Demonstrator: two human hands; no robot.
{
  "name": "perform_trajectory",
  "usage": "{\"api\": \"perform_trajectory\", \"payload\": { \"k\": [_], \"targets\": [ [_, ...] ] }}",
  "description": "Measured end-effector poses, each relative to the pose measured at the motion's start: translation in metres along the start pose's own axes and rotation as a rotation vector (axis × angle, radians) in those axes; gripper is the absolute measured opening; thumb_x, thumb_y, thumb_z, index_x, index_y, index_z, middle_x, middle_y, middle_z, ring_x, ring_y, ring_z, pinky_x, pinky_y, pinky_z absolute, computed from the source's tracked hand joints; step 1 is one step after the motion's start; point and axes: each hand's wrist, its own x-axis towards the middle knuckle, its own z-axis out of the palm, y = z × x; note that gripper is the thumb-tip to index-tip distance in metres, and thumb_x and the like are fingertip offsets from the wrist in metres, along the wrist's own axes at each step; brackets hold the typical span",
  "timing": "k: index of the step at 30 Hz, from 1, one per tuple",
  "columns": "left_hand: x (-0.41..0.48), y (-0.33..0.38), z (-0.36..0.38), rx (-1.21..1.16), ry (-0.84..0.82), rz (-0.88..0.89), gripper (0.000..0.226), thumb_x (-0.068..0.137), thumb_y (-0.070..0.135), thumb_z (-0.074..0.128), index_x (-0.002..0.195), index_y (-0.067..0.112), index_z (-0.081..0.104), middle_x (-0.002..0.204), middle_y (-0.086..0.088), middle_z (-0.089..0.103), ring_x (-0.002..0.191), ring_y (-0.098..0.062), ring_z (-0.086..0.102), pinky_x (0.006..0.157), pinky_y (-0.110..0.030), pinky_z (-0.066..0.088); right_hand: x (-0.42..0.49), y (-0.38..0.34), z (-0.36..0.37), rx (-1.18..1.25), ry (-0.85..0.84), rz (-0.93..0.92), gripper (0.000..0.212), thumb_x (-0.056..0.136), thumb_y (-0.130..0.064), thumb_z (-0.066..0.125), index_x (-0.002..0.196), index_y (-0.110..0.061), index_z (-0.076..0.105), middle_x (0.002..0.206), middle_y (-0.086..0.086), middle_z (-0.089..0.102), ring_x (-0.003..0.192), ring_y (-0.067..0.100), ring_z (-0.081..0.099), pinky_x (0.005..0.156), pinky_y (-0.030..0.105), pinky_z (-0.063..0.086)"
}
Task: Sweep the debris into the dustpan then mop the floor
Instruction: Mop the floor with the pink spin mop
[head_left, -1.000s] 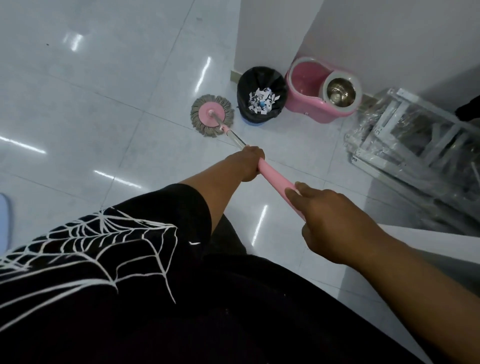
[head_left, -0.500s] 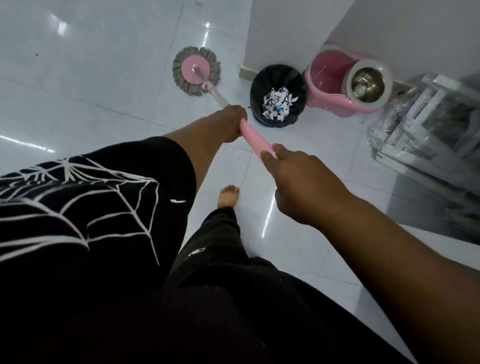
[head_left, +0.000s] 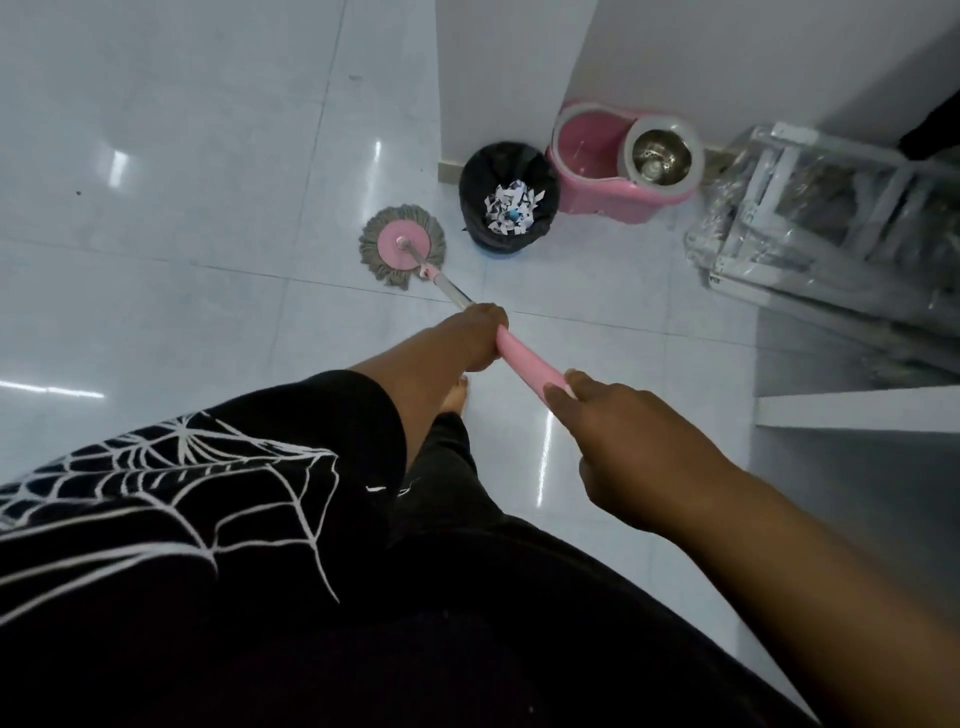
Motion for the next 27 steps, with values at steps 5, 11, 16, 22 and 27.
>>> {"api": "perform_trajectory", "payload": {
  "k": [5, 11, 16, 22, 27],
  "targets": [
    [-0.049, 0.047, 0.057, 0.073, -0.059, 0.124, 0.028, 0.091, 0.026, 0.063, 0.114, 0.013, 0.055, 0.114, -0.008, 0.061, 0.095, -0.022, 0.059, 0.08, -0.033, 0.05, -0.091, -0.01, 0.032, 0.011, -0.049, 0.06, 0.057, 0.085, -0.006, 0.052, 0.139, -0.018, 0.037, 0.128, 0.005, 0.05, 0.081, 0.022, 0.058, 0.07, 0.037, 0.055],
    [-0.075, 0.062, 0.087, 0.075, -0.068, 0.185, 0.03, 0.091, 0.027, 0.062, 0.117, 0.014, 0.054, 0.117, -0.007, 0.06, 0.101, -0.023, 0.059, 0.087, -0.037, 0.05, -0.131, -0.025, 0.047, 0.017, -0.062, 0.091, 0.056, 0.086, -0.01, 0.052, 0.14, -0.019, 0.04, 0.126, 0.003, 0.053, 0.089, 0.022, 0.059, 0.076, 0.036, 0.055],
    [-0.077, 0.047, 0.085, 0.055, -0.056, 0.161, 0.027, 0.091, 0.023, 0.063, 0.115, 0.013, 0.055, 0.114, -0.009, 0.06, 0.096, -0.023, 0.061, 0.084, -0.037, 0.052, -0.118, -0.04, 0.049, 0.011, -0.048, 0.085, 0.056, 0.085, -0.008, 0.054, 0.138, -0.016, 0.042, 0.124, 0.006, 0.054, 0.083, 0.023, 0.058, 0.074, 0.037, 0.055],
    [-0.054, 0.016, 0.056, 0.018, -0.026, 0.128, 0.026, 0.091, 0.018, 0.063, 0.115, 0.011, 0.054, 0.114, -0.011, 0.058, 0.095, -0.024, 0.061, 0.082, -0.034, 0.051, -0.072, -0.049, 0.031, 0.013, -0.051, 0.1, 0.054, 0.084, -0.009, 0.054, 0.137, -0.014, 0.041, 0.114, 0.007, 0.053, 0.072, 0.023, 0.053, 0.067, 0.037, 0.053],
    [-0.012, -0.038, 0.004, -0.002, -0.03, 0.092, 0.027, 0.091, 0.012, 0.06, 0.117, 0.01, 0.053, 0.119, -0.012, 0.054, 0.099, -0.025, 0.061, 0.085, -0.033, 0.051, 0.005, -0.066, 0.003, 0.055, -0.04, 0.093, 0.064, 0.087, -0.014, 0.062, 0.145, -0.013, 0.035, 0.132, 0.009, 0.049, 0.076, 0.021, 0.054, 0.069, 0.025, 0.043]
  ]
}}
